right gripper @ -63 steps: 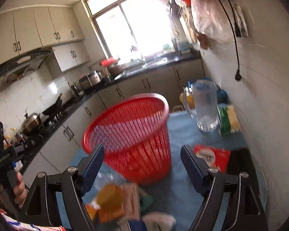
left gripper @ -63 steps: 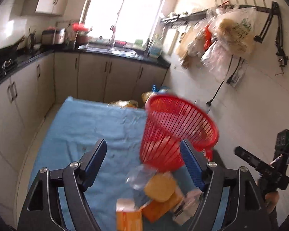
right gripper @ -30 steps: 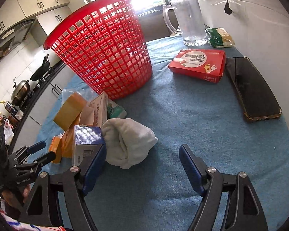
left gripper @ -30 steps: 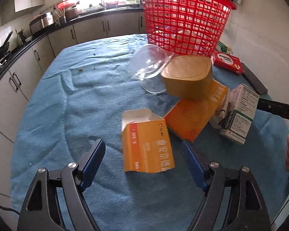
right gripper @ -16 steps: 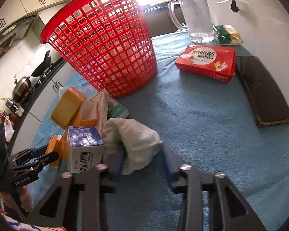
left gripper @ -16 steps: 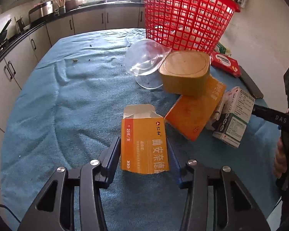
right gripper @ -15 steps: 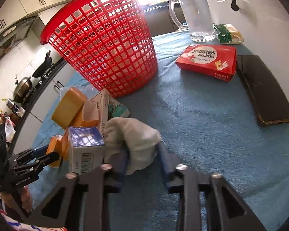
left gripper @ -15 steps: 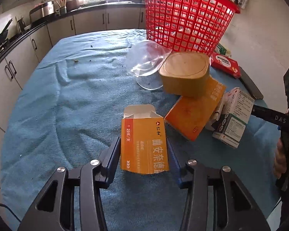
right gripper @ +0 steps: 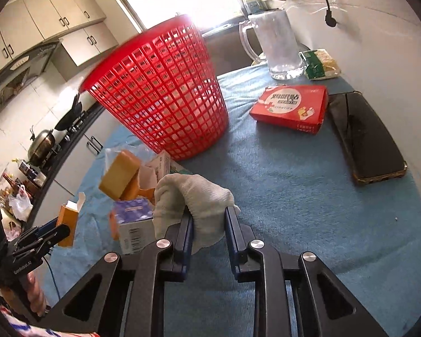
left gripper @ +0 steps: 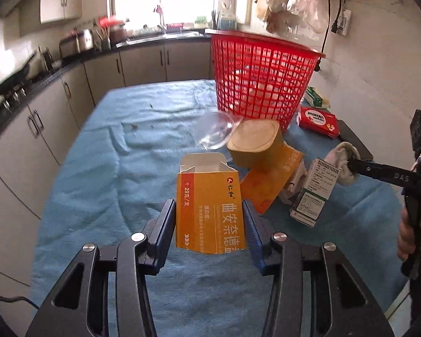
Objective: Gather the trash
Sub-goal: 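Carry the orange box and white cloth in both tools toward the red basket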
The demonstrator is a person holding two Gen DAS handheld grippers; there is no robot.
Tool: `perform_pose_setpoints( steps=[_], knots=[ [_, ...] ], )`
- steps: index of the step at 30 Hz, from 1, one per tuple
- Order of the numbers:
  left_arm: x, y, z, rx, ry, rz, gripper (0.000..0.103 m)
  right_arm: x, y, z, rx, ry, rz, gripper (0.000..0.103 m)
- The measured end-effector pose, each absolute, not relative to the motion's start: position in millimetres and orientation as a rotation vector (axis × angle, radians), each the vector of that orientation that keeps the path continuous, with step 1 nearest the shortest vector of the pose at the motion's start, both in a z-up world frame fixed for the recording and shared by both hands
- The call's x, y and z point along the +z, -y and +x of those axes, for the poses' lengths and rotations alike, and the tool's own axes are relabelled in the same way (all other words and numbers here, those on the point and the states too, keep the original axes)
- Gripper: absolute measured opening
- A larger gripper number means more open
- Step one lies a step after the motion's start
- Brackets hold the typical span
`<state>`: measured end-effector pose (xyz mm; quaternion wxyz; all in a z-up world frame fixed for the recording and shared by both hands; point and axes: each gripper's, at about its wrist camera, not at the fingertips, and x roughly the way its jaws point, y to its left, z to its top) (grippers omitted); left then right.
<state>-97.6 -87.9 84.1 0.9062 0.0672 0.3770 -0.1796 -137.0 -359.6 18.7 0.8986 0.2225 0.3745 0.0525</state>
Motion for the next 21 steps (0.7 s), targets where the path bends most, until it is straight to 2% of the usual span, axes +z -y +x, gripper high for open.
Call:
perform_pose_setpoints(
  steps=[21],
  knots=[
    [179, 61, -146, -0.362, -0.607, 0.077, 0.046, 72, 354, -192, 0.120, -0.660, 0.440, 0.023]
  ],
)
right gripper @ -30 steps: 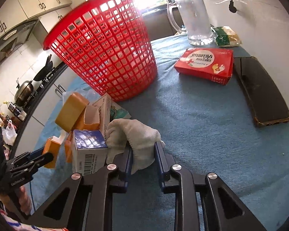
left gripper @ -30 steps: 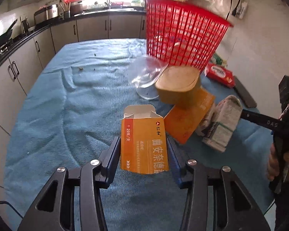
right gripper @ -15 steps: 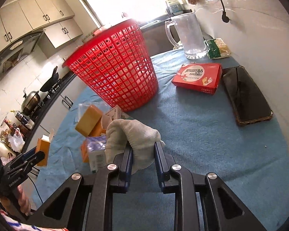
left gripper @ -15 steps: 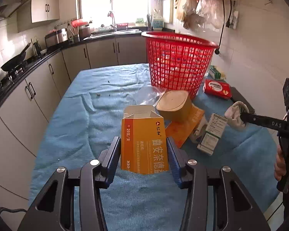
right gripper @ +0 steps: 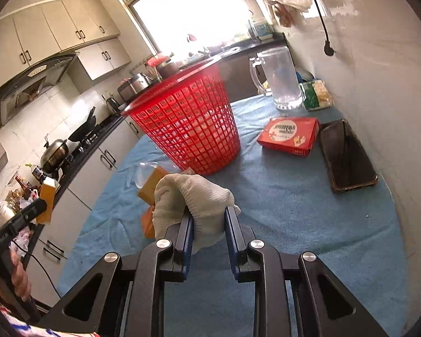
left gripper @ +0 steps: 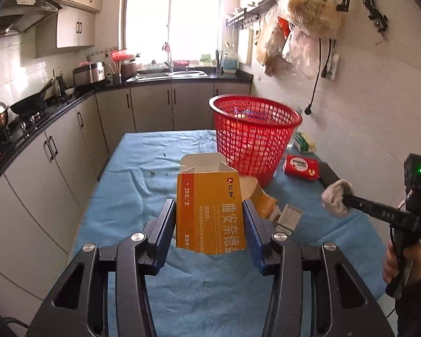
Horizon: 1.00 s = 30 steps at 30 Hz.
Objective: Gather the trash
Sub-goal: 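Carry the orange box and white cloth in both tools toward the red basket, then open the left tool over the basket while the right tool releases the cloth into it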
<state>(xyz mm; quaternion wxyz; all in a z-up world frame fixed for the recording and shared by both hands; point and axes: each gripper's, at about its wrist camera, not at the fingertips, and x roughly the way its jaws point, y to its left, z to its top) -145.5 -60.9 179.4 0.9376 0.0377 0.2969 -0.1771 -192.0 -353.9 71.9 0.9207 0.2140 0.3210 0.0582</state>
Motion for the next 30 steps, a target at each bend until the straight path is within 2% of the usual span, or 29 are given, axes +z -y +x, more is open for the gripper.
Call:
perform_pose_setpoints(
  steps=[13, 23, 30],
  knots=[
    [218, 66, -133, -0.365, -0.556, 0.092, 0.046, 109, 339, -195, 0.149, -0.603, 0.401, 0.023],
    [243, 97, -79, -0.396, -0.565, 0.099, 0.047, 149, 331, -162, 0.156, -0.543, 0.345, 0.023],
    [251, 135, -23, -0.425, -0.602, 0.101, 0.047, 176, 333, -108, 0.138, -0.518, 0.323, 0.023]
  ],
)
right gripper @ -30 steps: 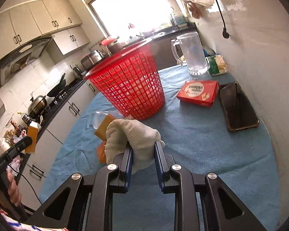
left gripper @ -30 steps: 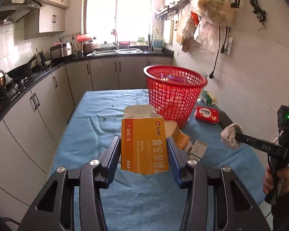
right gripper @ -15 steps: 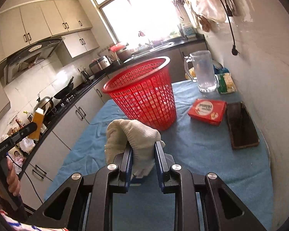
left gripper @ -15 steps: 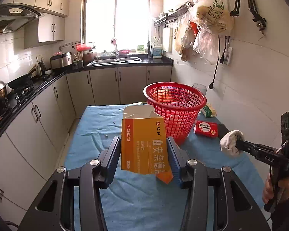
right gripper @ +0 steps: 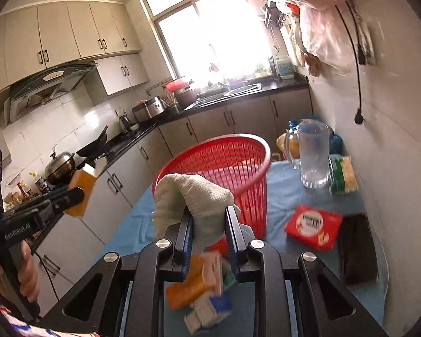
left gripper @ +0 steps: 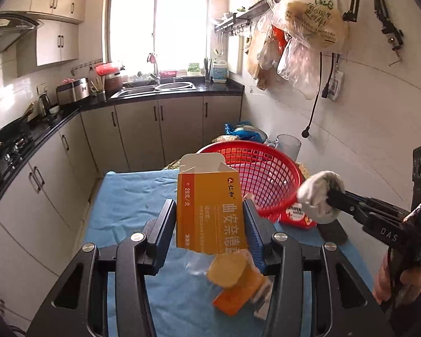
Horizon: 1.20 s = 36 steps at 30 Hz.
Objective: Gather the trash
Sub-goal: 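Open the left tool over the basket while the right tool releases the cloth into it, then move the left tool to the clear plastic cup while the right tool approaches the blue-white box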
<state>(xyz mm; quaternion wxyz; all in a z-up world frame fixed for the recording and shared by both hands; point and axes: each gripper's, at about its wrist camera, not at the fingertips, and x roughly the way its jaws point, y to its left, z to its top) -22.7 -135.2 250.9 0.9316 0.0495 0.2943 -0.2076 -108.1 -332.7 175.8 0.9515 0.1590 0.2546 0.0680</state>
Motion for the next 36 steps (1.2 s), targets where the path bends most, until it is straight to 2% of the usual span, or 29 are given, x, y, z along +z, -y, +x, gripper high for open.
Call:
perform_pose_setpoints(
  steps=[15, 17, 19, 21, 27, 36],
  knots=[
    [232, 174, 87, -0.475, -0.737, -0.031, 0.049, 167, 333, -4, 0.100, -0.580, 0.280, 0.026],
    [229, 172, 89, -0.482, -0.745, -0.051, 0.059, 166, 335, 0, 0.101, -0.577, 0.286, 0.032],
    [228, 167, 87, -0.480, -0.735, -0.064, 0.066, 165, 336, 1, 0.089, -0.571, 0.287, 0.051],
    [228, 163, 84, -0.478, -0.723, -0.067, 0.068, 167, 338, -1, 0.076, -0.555, 0.286, 0.061],
    [231, 138, 69, -0.457, -0.719, -0.106, 0.069, 173, 340, -15, 0.074, -0.537, 0.311, 0.062],
    [223, 80, 32, -0.373, -0.710, -0.146, 0.074, 167, 341, -67, 0.078, -0.549, 0.303, 0.069]
  ],
)
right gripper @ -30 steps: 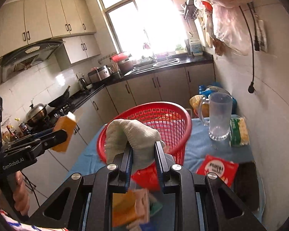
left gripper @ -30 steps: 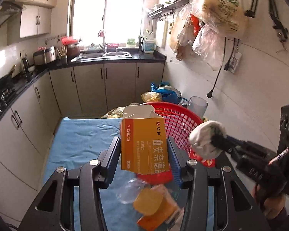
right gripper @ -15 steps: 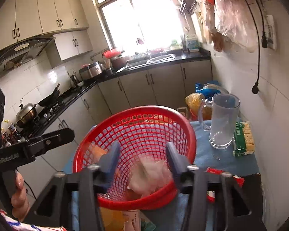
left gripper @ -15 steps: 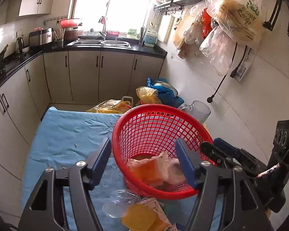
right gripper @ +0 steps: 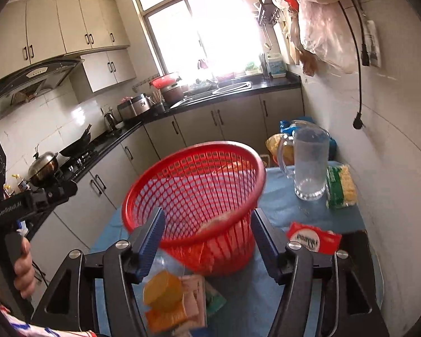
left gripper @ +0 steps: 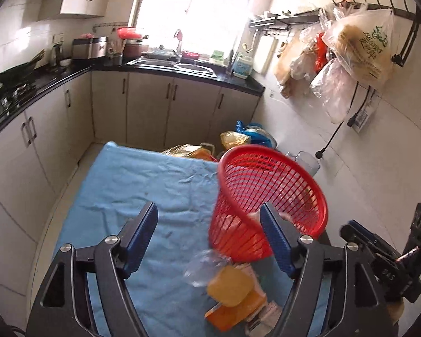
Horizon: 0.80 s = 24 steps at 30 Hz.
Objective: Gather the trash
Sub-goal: 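Move the left tool to the clear plastic cup while the right tool approaches the blue-white box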
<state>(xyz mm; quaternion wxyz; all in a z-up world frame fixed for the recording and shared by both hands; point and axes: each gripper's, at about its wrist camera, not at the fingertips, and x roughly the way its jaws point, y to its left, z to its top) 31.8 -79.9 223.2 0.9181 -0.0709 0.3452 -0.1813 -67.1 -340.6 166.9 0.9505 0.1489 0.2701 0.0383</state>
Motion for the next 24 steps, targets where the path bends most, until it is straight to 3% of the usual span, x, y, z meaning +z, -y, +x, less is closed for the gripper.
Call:
perform_pose_setpoints(
  steps=[12, 24],
  knots=[
    [151, 36, 1, -0.268, -0.822, -0.110, 0.074, 110, 337, -130, 0.067, -0.687, 0.255, 0.074],
    [97, 50, 13, -0.336, -0.942, -0.176, 0.074, 56, 335, -144, 0.103, -0.795, 0.331, 0.080]
  ],
)
